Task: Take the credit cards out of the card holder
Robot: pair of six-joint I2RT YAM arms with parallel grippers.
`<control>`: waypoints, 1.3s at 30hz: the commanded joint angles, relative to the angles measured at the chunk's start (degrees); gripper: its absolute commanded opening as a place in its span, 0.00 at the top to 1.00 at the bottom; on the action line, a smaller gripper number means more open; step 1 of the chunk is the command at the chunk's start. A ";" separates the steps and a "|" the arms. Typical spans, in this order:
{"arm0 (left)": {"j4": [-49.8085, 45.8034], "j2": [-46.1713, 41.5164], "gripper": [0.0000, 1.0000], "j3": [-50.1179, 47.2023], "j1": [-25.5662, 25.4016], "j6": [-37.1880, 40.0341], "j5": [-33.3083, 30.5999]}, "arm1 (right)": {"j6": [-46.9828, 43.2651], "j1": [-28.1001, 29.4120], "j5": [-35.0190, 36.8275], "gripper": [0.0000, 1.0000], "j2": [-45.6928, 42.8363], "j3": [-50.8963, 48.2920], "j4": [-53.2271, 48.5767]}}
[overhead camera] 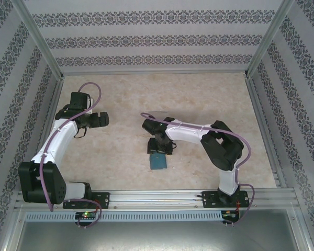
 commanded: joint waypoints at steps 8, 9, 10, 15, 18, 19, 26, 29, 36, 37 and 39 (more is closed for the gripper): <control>-8.53 4.51 0.00 4.33 0.21 -1.63 4.90 | 0.72 -1.02 2.04 0.16 -6.17 -0.84 -0.42; -9.02 4.96 0.00 4.71 0.21 -2.41 6.86 | 0.60 -1.09 2.00 0.16 -7.10 -1.31 -0.30; -8.65 5.15 0.00 4.65 0.13 -3.49 9.67 | 0.37 -1.20 1.94 0.16 -8.28 -1.85 -0.10; -4.07 4.54 0.00 2.38 -2.27 -10.81 17.40 | -1.72 -2.45 1.22 0.17 -12.72 -4.65 0.25; -2.58 4.53 0.02 1.14 -6.28 -15.19 17.97 | -2.84 -3.71 -0.72 0.20 -14.93 -7.06 1.35; -2.21 4.32 0.03 0.82 -8.30 -16.57 17.53 | -3.12 -4.13 -1.11 0.21 -15.71 -7.97 1.78; -0.20 5.45 0.16 1.85 -23.76 -24.61 12.83 | -4.32 -6.75 -3.71 0.26 -21.18 -14.67 4.61; 0.31 7.36 0.29 2.31 -29.10 -27.29 11.44 | -4.99 -8.48 -5.68 0.28 -23.51 -18.20 6.69; -3.01 12.87 0.47 5.59 -41.24 -32.70 2.94 | -7.21 -13.28 -10.03 0.31 -27.42 -24.42 9.96; -3.82 13.96 0.49 6.66 -42.58 -33.15 1.88 | -7.68 -13.88 -10.42 0.31 -27.68 -24.91 10.15; -6.03 16.63 0.51 9.12 -45.56 -34.16 -0.27 | -9.07 -15.26 -11.34 0.31 -27.99 -25.64 10.29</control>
